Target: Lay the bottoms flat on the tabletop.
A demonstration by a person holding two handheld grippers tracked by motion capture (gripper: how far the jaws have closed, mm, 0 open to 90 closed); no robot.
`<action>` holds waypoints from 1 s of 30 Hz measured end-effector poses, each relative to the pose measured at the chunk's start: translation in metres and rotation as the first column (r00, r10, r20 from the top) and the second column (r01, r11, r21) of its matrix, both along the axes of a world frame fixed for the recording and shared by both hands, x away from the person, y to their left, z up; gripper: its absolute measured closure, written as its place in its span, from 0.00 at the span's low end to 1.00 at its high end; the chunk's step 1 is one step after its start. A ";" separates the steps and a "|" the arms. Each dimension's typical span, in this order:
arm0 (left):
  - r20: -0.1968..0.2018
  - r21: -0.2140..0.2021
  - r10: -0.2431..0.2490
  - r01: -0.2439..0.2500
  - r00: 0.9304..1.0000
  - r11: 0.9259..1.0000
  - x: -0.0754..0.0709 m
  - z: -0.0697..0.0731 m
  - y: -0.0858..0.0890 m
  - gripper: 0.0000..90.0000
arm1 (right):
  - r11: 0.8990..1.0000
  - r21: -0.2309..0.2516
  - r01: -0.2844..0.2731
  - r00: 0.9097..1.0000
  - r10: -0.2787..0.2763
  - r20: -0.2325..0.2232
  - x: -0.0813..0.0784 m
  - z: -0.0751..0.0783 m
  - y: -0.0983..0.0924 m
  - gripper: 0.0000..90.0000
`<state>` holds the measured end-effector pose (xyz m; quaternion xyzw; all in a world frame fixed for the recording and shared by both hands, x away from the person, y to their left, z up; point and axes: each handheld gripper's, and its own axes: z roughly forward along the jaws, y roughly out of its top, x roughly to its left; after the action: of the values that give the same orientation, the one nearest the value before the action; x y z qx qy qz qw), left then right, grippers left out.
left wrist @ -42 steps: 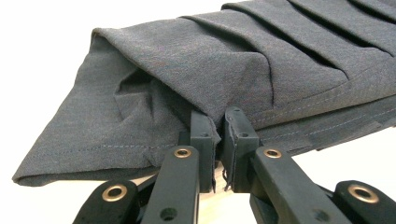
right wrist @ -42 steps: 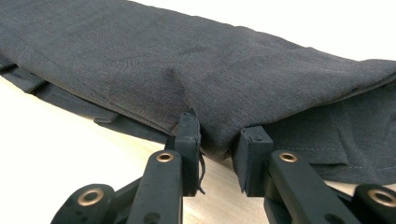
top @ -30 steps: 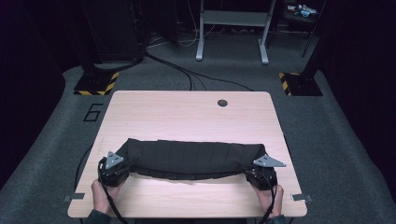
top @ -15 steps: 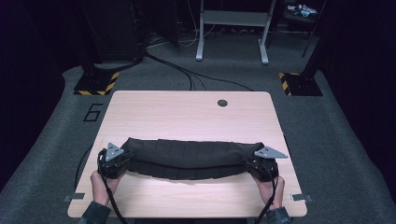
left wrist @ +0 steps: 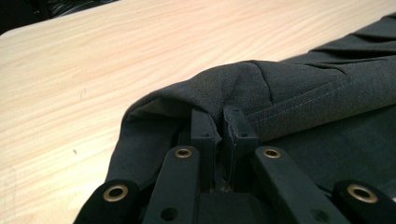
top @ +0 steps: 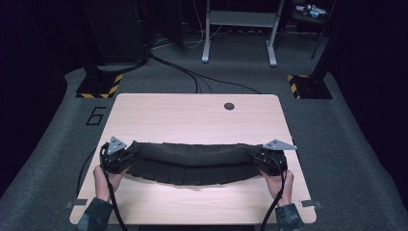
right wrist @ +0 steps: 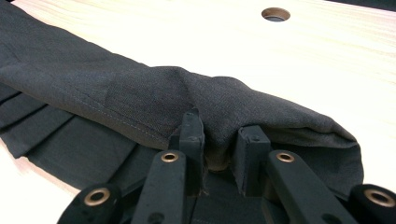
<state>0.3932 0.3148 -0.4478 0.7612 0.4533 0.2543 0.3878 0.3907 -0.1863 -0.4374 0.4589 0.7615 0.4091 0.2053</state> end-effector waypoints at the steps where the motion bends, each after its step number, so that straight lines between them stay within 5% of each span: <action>1: -0.004 0.004 -0.003 0.003 1.000 1.000 0.002 0.001 0.000 0.94 | 1.000 0.002 0.003 1.000 -0.003 -0.007 0.002 0.002 0.000 0.84; 14: -0.019 0.007 -0.006 0.007 1.000 1.000 0.033 0.012 -0.003 0.94 | 1.000 0.002 -0.002 0.999 0.002 -0.046 0.038 0.020 -0.001 0.85; 30: -0.066 0.028 0.042 -0.040 0.997 0.999 0.090 0.018 -0.010 0.93 | 0.998 0.008 0.056 0.990 -0.054 -0.129 0.109 0.027 0.001 0.83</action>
<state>0.4836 0.3048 -0.4298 0.7649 0.4781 0.2426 0.3570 0.4994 -0.1849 -0.4104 0.5063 0.7579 0.3773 0.1641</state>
